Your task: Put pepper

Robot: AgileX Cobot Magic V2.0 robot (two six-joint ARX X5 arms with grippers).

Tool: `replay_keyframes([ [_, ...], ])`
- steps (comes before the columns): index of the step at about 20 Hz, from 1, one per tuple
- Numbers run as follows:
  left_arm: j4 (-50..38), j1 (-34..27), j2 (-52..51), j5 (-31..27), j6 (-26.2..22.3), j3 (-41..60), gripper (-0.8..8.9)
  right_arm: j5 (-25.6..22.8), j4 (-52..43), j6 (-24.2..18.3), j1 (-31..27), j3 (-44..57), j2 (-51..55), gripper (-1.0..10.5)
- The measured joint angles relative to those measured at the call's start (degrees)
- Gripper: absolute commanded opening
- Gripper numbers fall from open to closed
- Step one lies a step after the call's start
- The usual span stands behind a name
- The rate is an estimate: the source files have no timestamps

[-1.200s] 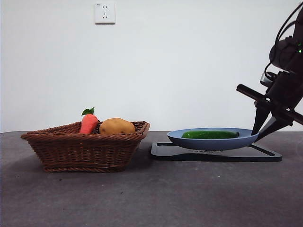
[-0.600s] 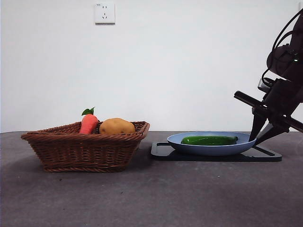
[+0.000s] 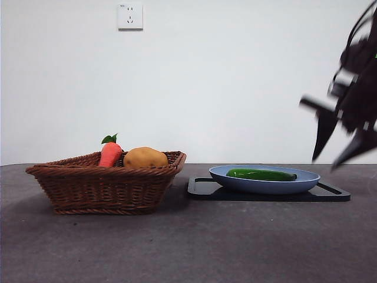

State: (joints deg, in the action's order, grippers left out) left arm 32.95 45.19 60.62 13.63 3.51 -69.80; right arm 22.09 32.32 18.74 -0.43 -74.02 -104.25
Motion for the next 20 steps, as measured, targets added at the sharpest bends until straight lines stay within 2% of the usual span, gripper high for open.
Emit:
replay_keyframes([
  [5,0.50,0.00,0.00,0.00,-0.02,0.00,2.23,0.26,13.25,-6.47,-0.37,-0.24,19.52,1.8],
  [10,2.21,0.00,0.00,0.00,-0.02,0.00,2.22,0.46,28.70,-12.17,5.09,-0.24,38.12,1.8],
  [16,2.21,0.00,0.00,0.00,-0.02,0.00,2.17,0.44,42.38,-13.88,11.98,-0.24,49.90,1.8],
  [18,2.21,0.00,0.00,0.00,-0.02,0.00,1.51,0.44,45.24,-14.62,13.31,-0.24,50.62,1.1],
  [20,2.84,0.00,0.00,0.00,-0.02,0.00,-0.01,0.46,45.33,-16.28,13.75,-0.24,50.45,0.0],
])
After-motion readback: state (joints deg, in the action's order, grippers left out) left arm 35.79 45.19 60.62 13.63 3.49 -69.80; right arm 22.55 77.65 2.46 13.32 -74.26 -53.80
